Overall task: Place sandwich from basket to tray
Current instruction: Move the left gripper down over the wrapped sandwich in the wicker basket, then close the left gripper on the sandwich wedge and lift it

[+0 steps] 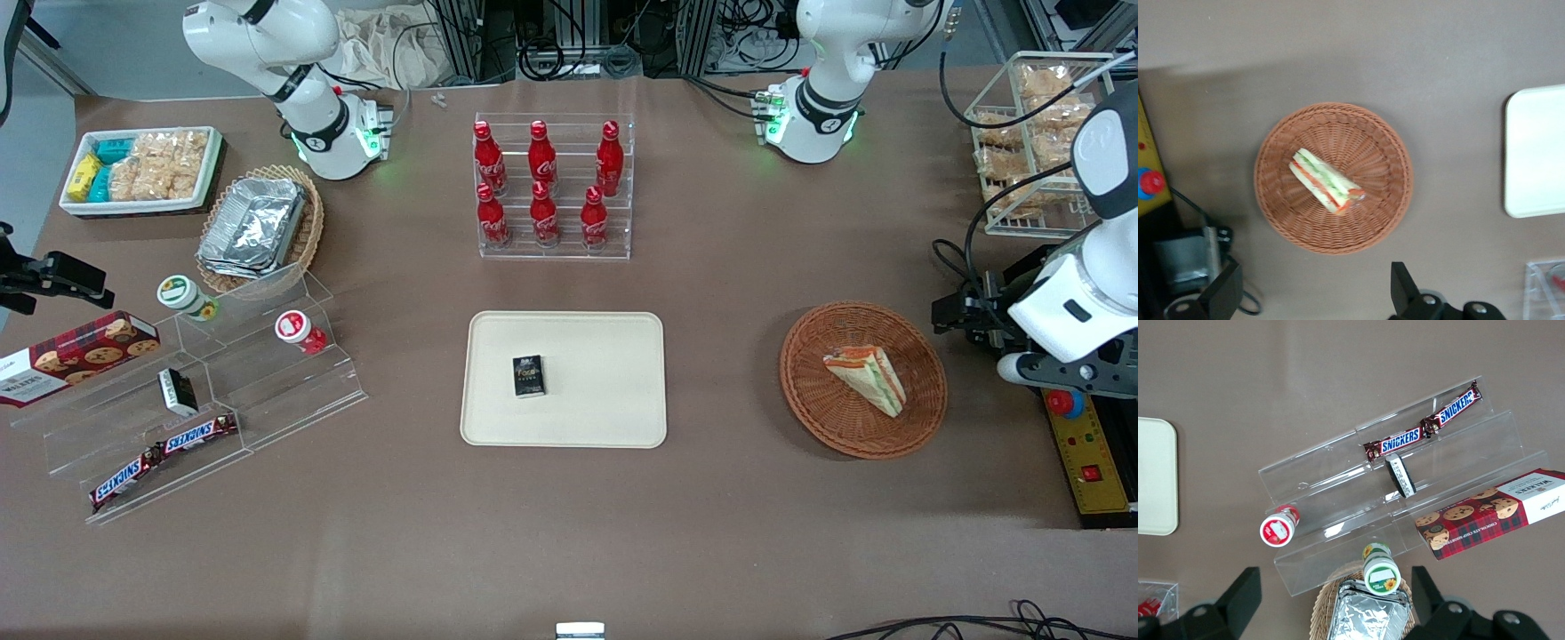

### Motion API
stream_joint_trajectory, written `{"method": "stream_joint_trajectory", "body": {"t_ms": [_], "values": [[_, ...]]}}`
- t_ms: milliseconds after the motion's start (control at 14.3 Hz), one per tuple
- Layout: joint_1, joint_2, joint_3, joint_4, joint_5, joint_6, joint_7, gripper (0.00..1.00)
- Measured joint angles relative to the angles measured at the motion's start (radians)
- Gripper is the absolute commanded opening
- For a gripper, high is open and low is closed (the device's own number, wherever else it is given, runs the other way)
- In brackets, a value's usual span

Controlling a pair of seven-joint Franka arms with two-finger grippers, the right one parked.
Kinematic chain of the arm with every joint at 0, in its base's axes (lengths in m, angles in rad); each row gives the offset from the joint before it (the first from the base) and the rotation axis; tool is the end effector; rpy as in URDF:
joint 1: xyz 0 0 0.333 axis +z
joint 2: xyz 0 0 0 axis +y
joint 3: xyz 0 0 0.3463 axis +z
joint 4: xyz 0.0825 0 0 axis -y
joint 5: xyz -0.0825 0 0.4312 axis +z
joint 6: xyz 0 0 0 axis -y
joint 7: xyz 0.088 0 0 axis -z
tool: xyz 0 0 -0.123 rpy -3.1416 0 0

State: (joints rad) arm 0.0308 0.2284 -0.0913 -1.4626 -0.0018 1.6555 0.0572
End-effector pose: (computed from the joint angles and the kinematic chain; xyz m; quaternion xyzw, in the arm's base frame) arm 0.6792 -0.0351 0.5564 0.9981 -0.0577 -0.0173 0.0112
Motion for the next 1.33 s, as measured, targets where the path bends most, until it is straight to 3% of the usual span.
{"method": "stream_joint_trajectory", "body": {"t_ms": [349, 558, 698, 977, 1326], "values": [[0.001, 0.028, 0.001, -0.001, -0.002, -0.022, -0.055, 1.00], [0.003, 0.088, 0.006, -0.029, -0.001, 0.004, -0.331, 1.00], [0.003, 0.095, 0.007, -0.119, -0.001, 0.128, -0.545, 1.00], [0.005, 0.037, 0.011, -0.432, 0.000, 0.508, -0.756, 1.00], [0.008, 0.035, 0.038, -0.535, 0.000, 0.599, -0.863, 1.00]]}}
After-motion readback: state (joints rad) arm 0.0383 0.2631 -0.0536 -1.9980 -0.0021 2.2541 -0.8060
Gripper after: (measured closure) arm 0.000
